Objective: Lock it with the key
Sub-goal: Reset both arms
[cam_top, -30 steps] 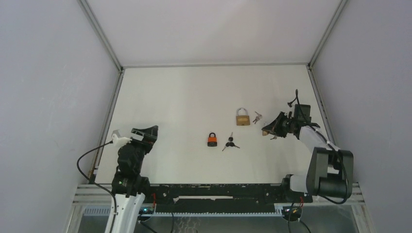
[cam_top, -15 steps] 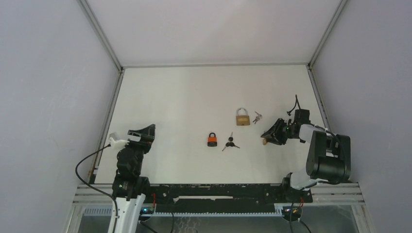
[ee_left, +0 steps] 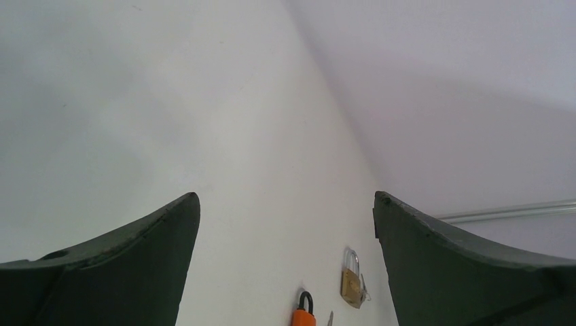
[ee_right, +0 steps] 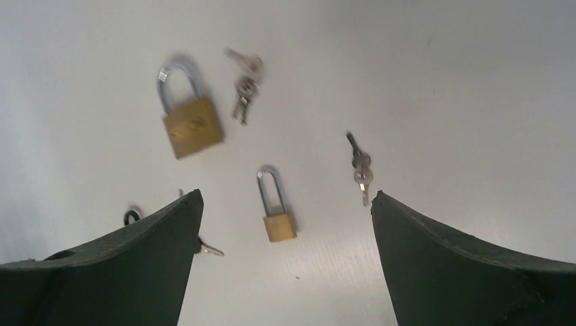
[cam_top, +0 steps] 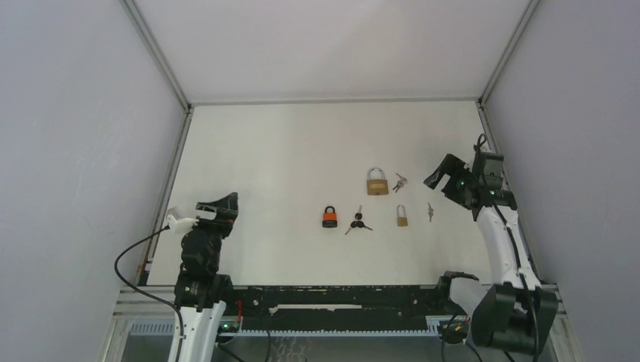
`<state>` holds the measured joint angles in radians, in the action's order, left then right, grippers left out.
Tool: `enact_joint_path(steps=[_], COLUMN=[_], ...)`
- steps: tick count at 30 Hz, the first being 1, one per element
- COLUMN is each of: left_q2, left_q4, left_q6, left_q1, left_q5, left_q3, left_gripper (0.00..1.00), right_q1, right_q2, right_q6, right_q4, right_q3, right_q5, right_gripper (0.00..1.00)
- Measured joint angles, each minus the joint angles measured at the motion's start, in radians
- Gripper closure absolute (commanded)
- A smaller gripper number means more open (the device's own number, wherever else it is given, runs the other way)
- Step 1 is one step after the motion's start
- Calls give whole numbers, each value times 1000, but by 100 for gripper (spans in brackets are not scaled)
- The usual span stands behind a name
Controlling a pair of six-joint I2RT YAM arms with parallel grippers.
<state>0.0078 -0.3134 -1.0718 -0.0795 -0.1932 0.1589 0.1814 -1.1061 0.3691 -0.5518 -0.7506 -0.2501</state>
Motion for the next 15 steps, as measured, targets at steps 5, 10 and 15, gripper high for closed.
enact_joint_path(steps=[5,10,15], left_q2=[2,122,272], left_q4=[2,83,192], left_q6=[64,306,653], left_q1=[7,9,11], left_q5=[-26,-48,-105], left_q3=[14,115,187], left_gripper=[0,0,0], right_q1=[-53,-37,-45], right_q2=[187,285,317], right_q6=[-81,-136,-82], right_q4=[-12,11,72], right_q3=[-72,-33,87], right_q5=[0,88,268], right_gripper=[1,1,1])
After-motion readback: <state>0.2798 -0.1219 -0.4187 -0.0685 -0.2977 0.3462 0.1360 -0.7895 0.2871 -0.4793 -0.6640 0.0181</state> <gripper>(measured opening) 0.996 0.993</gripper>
